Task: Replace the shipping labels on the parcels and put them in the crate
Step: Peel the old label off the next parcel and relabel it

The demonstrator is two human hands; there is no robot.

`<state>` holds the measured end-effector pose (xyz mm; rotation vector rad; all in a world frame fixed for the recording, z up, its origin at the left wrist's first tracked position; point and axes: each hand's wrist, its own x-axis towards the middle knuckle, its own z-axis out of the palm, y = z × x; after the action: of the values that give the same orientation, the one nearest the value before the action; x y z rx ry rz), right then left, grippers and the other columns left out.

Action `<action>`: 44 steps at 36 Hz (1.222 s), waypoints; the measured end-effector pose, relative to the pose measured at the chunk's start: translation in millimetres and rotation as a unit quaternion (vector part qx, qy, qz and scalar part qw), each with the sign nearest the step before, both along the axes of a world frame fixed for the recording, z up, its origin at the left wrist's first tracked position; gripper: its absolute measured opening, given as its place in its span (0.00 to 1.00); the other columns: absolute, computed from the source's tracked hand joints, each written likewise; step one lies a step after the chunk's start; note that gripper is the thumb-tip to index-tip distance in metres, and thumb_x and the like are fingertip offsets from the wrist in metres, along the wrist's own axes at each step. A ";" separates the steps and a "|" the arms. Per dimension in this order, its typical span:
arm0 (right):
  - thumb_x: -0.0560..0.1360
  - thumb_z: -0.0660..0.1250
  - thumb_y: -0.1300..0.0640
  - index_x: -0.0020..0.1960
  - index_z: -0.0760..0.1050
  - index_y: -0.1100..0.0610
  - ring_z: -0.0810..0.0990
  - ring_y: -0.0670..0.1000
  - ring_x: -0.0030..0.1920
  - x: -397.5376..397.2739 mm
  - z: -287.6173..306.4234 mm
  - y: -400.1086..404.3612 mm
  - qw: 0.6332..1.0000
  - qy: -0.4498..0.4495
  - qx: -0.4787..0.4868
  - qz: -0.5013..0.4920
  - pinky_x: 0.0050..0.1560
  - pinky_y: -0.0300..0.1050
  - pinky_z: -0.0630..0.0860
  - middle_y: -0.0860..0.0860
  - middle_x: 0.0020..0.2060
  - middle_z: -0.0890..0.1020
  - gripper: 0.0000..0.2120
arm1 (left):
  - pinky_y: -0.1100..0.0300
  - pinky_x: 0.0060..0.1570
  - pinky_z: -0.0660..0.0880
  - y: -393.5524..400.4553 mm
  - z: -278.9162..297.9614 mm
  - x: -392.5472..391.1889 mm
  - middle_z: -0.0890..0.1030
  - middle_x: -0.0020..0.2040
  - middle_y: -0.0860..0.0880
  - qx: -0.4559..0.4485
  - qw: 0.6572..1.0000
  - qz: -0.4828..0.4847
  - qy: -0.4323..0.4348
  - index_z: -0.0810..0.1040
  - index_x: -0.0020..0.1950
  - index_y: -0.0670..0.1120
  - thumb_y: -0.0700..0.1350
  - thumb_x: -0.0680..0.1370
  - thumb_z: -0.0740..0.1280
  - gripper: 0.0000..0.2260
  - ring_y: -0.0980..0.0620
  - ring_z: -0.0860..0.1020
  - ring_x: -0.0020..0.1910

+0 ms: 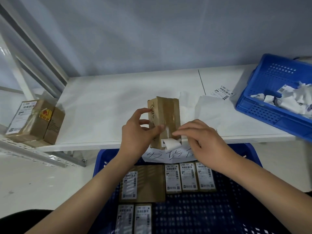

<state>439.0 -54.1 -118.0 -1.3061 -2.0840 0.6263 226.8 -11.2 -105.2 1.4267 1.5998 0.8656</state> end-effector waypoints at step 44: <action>0.78 0.71 0.58 0.54 0.84 0.51 0.78 0.42 0.51 -12.8 7.0 -1.9 0.998 -0.005 -0.055 -0.023 0.55 0.43 0.76 0.40 0.46 0.79 0.07 | 0.47 0.50 0.84 4.9 -8.1 -1.8 0.84 0.47 0.52 -0.041 0.995 0.066 -0.065 0.76 0.60 0.60 0.53 0.70 0.81 0.23 0.53 0.85 0.45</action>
<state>426.2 -55.9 -111.0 -1.4177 -2.0454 0.7245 225.0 -6.3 -113.3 1.1943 1.6245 0.9390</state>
